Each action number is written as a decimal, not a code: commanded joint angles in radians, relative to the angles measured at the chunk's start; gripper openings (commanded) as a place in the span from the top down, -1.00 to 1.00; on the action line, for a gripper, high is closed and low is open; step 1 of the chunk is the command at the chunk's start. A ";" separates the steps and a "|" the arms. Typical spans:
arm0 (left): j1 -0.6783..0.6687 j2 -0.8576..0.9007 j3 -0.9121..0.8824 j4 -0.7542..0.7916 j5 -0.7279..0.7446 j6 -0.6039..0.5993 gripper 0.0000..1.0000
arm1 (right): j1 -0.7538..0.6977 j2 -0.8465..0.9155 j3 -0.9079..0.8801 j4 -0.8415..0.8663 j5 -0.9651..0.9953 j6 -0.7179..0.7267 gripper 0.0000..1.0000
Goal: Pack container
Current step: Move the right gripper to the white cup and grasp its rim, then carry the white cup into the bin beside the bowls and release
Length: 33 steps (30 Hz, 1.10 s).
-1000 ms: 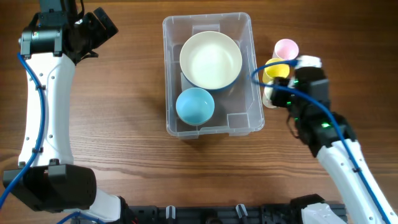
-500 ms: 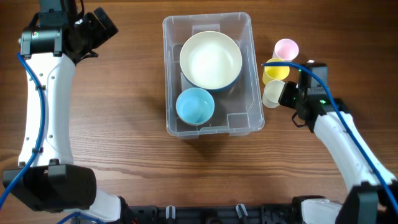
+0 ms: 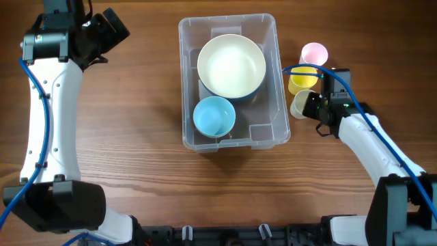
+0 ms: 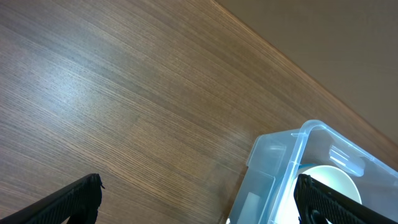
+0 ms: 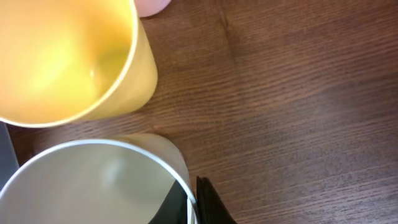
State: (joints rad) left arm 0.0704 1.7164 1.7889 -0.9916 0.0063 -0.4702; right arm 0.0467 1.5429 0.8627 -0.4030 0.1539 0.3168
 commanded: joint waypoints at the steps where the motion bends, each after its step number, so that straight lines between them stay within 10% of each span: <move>1: 0.005 -0.022 0.011 0.000 0.011 -0.010 -1.00 | -0.003 0.009 0.009 -0.013 0.002 -0.003 0.92; 20: 0.005 -0.022 0.011 0.000 0.011 -0.010 -1.00 | 0.032 -0.574 0.172 -0.266 -0.284 -0.143 0.91; 33: 0.005 -0.022 0.011 0.000 0.011 -0.010 -1.00 | 0.260 -0.356 0.171 -0.304 -0.236 -0.212 0.91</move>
State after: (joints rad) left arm 0.0704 1.7164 1.7889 -0.9916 0.0063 -0.4702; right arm 0.2531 1.1000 1.0294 -0.6998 -0.1108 0.1257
